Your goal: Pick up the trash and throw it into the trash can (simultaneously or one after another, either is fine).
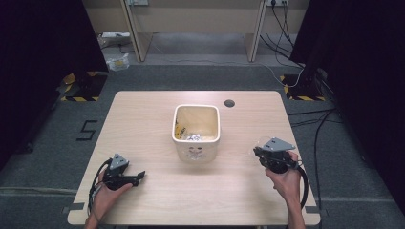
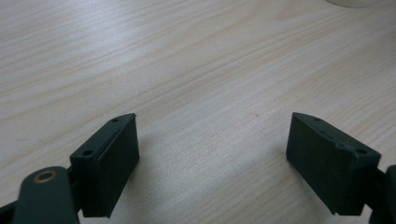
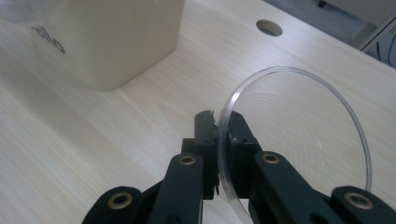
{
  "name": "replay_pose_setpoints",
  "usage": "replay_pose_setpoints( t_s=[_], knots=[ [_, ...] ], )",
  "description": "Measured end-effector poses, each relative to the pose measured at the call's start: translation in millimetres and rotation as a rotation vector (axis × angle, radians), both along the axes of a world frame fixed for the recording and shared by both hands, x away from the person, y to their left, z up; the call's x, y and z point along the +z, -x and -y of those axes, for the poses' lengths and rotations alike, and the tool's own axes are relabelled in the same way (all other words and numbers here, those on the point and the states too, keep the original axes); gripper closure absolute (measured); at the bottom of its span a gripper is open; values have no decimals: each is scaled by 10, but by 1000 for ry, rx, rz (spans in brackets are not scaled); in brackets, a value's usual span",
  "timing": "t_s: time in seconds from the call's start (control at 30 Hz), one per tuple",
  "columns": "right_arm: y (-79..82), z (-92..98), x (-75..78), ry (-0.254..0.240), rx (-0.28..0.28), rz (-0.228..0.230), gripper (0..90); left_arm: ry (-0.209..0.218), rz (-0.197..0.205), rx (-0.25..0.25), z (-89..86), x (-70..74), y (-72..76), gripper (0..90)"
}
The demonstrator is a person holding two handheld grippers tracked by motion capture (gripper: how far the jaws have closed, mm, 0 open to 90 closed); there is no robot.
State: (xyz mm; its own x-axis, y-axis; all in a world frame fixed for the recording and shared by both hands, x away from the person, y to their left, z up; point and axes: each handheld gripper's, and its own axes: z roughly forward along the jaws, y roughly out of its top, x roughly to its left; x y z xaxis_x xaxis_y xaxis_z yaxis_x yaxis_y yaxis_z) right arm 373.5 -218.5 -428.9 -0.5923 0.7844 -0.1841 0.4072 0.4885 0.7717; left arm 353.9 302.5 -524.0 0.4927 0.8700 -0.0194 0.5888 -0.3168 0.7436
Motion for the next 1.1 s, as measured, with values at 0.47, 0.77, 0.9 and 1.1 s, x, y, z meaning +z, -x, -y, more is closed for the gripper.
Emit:
replay_pose_setpoints(
  t_s=[0.47, 0.77, 0.9, 1.1],
  knots=[
    [77, 37, 143, -35, -7, 63, 855, 1, 0, 0, 0, 0, 0, 162],
    [96, 22, 179, -41, -1, 80, 855, 0, 0, -1, 0, 0, 0, 162],
    [102, 24, 196, -42, 2, 88, 855, 0, 0, -1, 0, 0, 0, 162],
    [111, 26, 207, -46, 3, 86, 855, 0, 0, 0, 0, 0, 0, 162]
  ],
)
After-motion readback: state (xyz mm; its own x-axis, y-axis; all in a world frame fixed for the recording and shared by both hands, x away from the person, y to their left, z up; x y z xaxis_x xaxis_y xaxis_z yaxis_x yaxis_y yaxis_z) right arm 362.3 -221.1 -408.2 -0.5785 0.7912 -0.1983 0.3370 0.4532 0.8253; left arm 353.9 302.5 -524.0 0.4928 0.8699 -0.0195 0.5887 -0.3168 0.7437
